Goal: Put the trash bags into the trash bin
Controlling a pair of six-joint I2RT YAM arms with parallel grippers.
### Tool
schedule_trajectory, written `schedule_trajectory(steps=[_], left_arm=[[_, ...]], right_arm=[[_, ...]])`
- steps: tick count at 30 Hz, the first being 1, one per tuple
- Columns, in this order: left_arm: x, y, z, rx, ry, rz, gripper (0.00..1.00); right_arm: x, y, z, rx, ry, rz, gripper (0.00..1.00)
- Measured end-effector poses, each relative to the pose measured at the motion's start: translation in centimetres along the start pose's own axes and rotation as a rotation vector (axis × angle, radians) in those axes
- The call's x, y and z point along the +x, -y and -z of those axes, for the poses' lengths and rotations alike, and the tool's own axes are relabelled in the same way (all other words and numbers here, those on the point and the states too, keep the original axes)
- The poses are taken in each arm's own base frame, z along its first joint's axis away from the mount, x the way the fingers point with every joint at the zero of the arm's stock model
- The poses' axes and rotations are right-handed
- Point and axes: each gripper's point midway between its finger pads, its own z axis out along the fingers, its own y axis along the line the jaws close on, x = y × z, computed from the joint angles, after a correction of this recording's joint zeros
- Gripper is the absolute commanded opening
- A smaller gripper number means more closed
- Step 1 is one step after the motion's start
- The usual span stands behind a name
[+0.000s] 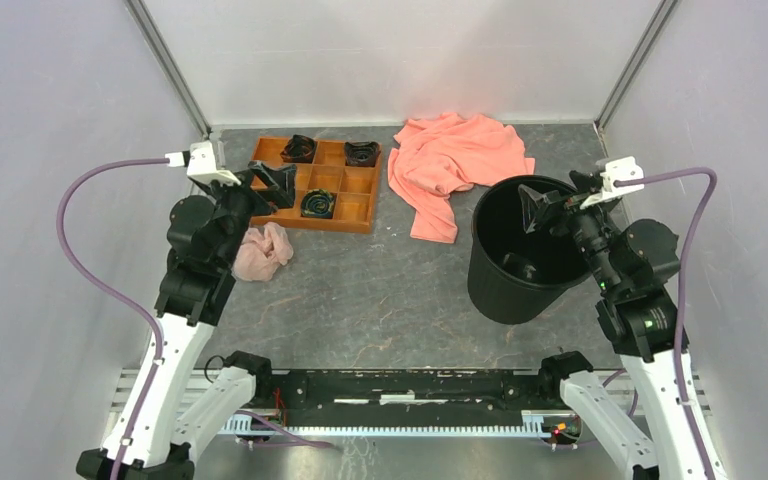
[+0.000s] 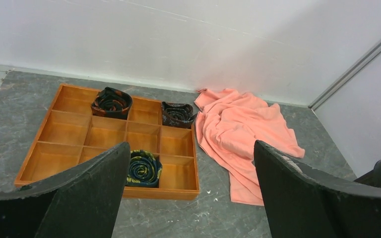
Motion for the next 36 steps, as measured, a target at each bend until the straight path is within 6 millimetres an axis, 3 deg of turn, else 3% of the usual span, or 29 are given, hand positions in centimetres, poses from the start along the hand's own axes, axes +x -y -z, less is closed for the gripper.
schedule_trajectory(steps=[7,11,14,19,24,27,32,36], left_arm=[[-0.7,-0.1,-1.4,0.04,0.047,-0.001,1.0],[-1.6,0.5,-1.7,0.08,0.081,-0.002,1.0],[-1.9,0.8,-2.0,0.098,0.095,-0.004,1.0],[-1.9,0.3,-2.4,0.079,0.101,-0.003,1.0],[-2.8,-1.2,-2.3,-0.009,0.14,0.005,1.0],[-3.5,-1.9,-1.8,-0.054,0.169,0.022,1.0],[-4.1,-2.5,-1.4,-0.093,0.196,0.035,1.0],[-4.0,-2.9,-1.5,-0.111,0.196,0.043,1.0]], right_arm=[[0.7,-0.9,-2.3,-0.053,-0.017,-0.054,0.98],[1.9,-2.4,-4.0,-0.102,-0.059,-0.096,0.98],[3.1,-5.5,-5.4,-0.178,-0.12,-0.113,0.98],[5.7,-13.2,-7.5,-0.303,-0.254,-0.079,0.98],[10.4,-20.9,-7.6,-0.373,-0.404,0.064,0.98],[14.2,-23.5,-7.1,-0.379,-0.494,0.166,0.98],[20.9,-23.4,-6.7,-0.3,-0.657,0.326,0.98],[24.9,-22.5,-6.0,-0.224,-0.746,0.484,0.98]])
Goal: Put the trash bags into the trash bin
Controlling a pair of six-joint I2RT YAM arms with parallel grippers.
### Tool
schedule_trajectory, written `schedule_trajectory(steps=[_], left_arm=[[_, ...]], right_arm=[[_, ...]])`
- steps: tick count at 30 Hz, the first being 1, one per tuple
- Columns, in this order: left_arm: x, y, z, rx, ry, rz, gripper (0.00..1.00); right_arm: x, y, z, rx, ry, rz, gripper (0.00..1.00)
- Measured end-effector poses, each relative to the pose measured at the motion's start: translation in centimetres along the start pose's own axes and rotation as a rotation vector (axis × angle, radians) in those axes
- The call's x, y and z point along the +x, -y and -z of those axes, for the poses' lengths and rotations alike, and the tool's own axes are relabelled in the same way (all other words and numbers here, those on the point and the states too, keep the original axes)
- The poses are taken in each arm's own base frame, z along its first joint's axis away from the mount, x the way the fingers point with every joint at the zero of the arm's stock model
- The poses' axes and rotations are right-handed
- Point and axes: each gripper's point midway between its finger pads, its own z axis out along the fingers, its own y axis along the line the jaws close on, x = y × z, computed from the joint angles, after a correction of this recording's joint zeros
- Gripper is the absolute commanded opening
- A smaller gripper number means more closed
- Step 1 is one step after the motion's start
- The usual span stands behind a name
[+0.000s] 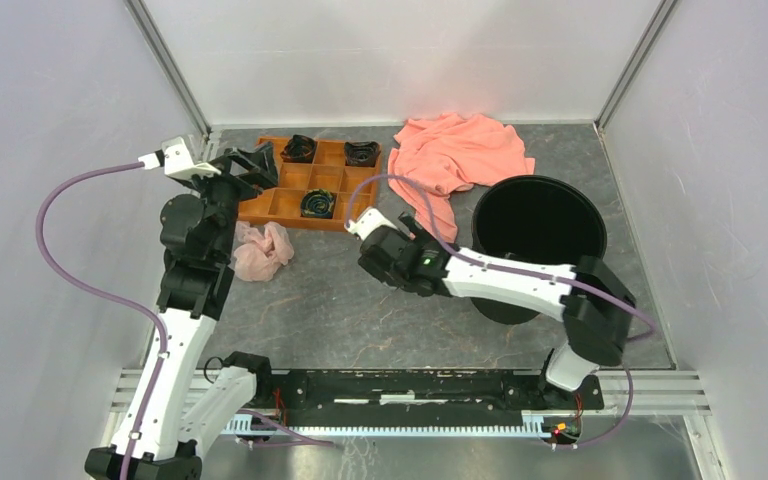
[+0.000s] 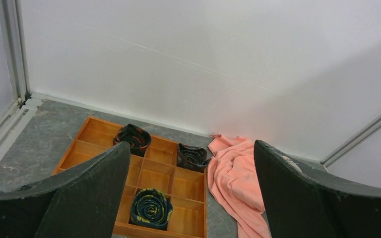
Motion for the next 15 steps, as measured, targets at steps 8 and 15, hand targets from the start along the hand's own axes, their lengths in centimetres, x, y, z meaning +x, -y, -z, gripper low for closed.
schedule_trajectory(steps=[8,15], left_arm=[[0.6,-0.2,-0.2,-0.007,-0.019,0.002,1.0],[0.9,-0.2,-0.3,-0.01,-0.027,0.0,1.0]], right_arm=[[6.9,1.5,-2.1,0.214,-0.223,0.216,0.98],[11.4,4.2,-2.2,0.306,-0.328,0.264,0.98]])
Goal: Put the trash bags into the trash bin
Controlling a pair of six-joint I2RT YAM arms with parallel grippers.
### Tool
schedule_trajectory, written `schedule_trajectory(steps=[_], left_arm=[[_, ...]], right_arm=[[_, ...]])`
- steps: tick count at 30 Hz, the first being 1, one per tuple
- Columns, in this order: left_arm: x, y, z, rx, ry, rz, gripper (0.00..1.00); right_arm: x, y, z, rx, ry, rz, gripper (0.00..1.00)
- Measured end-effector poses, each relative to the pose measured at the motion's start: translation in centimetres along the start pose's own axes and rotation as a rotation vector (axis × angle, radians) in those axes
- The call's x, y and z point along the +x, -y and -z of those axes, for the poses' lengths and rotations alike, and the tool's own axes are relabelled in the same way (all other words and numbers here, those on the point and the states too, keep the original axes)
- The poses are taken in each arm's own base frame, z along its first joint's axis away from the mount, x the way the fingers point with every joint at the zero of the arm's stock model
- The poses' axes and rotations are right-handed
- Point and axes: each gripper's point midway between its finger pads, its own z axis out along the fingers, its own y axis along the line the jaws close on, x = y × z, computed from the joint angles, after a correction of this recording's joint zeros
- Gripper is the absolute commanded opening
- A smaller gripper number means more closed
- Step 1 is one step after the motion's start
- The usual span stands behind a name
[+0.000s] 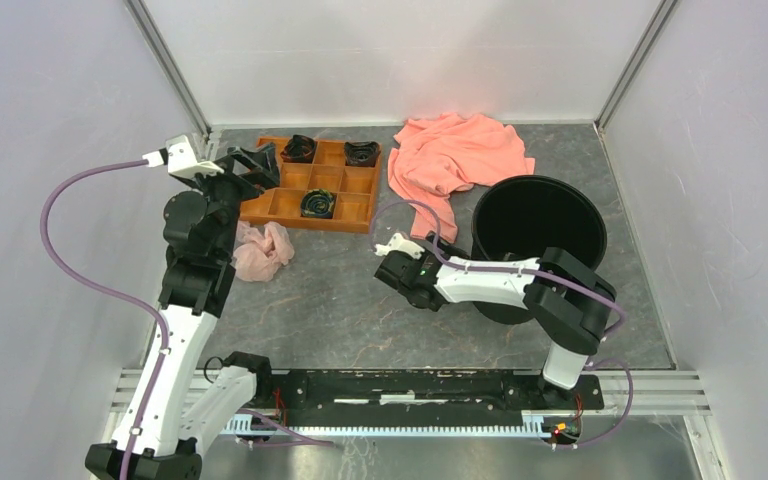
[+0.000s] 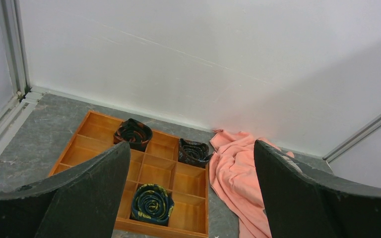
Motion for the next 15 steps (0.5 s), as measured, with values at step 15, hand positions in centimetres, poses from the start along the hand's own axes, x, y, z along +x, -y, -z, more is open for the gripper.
schedule_trajectory(steps=[15], left_arm=[[0.8,-0.1,-0.4,-0.002,-0.026,0.004,1.0]], right_arm=[[8.0,4.1,-2.8,0.091,-0.166,-0.052,0.96]])
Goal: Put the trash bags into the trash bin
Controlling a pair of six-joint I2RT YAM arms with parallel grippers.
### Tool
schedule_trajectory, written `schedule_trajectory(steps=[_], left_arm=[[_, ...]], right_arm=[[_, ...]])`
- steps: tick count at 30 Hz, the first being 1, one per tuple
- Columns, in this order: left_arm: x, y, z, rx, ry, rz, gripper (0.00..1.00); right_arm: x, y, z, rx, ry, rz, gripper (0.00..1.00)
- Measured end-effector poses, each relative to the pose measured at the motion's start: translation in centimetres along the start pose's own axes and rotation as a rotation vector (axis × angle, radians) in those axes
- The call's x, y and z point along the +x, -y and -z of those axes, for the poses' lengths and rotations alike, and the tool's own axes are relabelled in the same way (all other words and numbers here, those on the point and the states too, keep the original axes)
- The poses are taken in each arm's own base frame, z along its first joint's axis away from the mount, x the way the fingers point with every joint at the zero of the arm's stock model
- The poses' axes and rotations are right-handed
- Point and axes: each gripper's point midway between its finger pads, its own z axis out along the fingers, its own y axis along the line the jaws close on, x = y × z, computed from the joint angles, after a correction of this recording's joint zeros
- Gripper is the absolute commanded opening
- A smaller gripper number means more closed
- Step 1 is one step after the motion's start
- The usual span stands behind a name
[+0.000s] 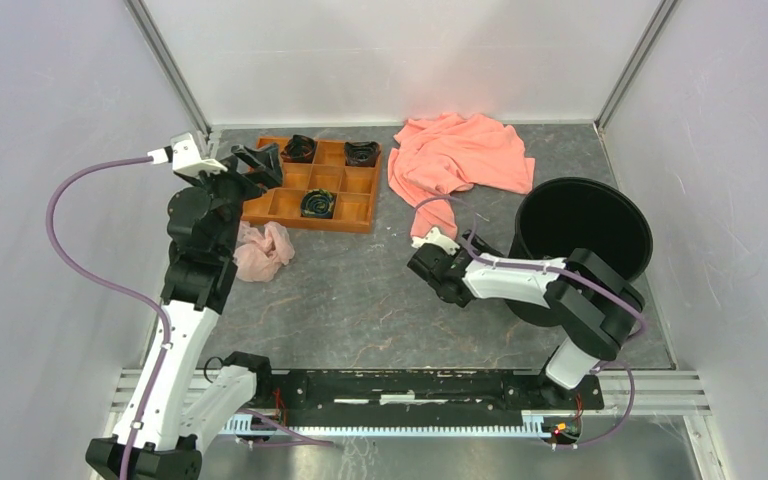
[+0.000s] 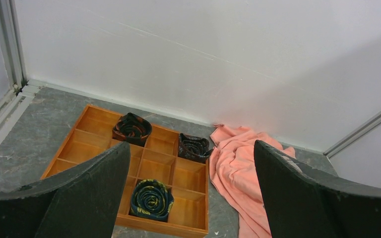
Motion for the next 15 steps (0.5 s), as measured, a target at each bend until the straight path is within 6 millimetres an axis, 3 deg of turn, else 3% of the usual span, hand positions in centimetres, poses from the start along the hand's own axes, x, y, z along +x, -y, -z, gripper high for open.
schedule_trajectory(steps=[4,7,11,15], left_arm=[[0.3,0.0,-0.1,-0.001,-0.008,0.008,1.0],[0.5,-0.1,-0.3,-0.003,-0.016,0.007,1.0],[1.0,-0.1,-0.6,-0.003,-0.03,0.005,1.0],[1.3,-0.4,-0.8,-0.018,-0.036,0.002,1.0]], right_arm=[[-2.7,-0.9,1.5,-0.043,0.08,0.001,0.98],[-8.2,-1.9,4.5,-0.119,0.228,-0.061,0.98],[-17.0,-2.6,8.7,-0.258,0.492,-0.281,0.98],[-21.9,-2.7,10.5,-0.32,0.67,-0.439,0.98]])
